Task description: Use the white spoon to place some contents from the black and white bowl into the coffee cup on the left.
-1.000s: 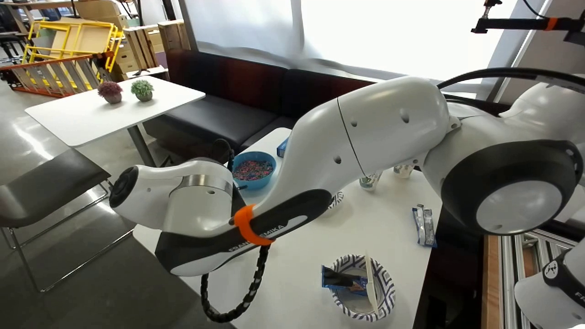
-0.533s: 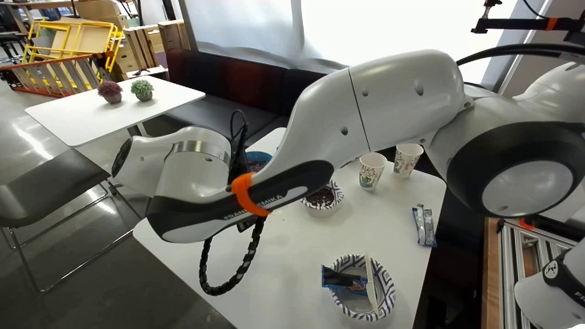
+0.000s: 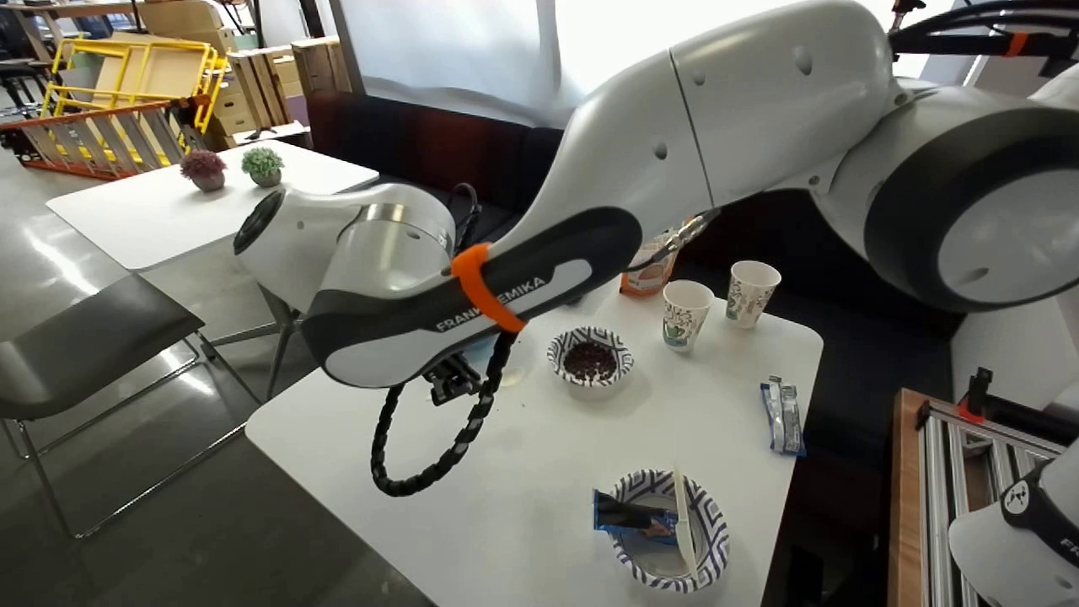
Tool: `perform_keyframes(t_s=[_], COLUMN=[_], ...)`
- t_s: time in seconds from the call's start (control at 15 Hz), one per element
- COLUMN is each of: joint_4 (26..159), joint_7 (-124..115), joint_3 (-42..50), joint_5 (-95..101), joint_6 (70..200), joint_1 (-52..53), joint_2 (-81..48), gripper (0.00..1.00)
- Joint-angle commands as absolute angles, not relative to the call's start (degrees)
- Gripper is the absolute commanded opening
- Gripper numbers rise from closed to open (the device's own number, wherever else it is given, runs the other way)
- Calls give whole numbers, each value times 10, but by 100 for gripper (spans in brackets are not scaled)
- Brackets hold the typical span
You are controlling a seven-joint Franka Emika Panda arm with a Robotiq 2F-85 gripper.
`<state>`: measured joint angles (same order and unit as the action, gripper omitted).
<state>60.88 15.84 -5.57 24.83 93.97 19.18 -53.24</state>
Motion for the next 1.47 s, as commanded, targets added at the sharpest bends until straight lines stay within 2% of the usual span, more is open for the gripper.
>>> perform_keyframes(t_s=[0.0, 0.2, 0.6, 0.67, 0.87, 1.4], joint_4=[748, 826, 992, 906, 960, 967], joint_7=[169, 194, 253, 243, 251, 251], joint_3=[-92, -107, -81, -75, -72, -74], joint_5=[218, 213, 207, 208, 208, 208], joint_6=[1064, 1174, 1337, 1289, 1325, 1325], joint_1=[138, 96, 45, 67, 50, 52], joint_2=[-451, -415, -350, -394, -373, -364], gripper=[4, 4, 4, 14, 14, 14])
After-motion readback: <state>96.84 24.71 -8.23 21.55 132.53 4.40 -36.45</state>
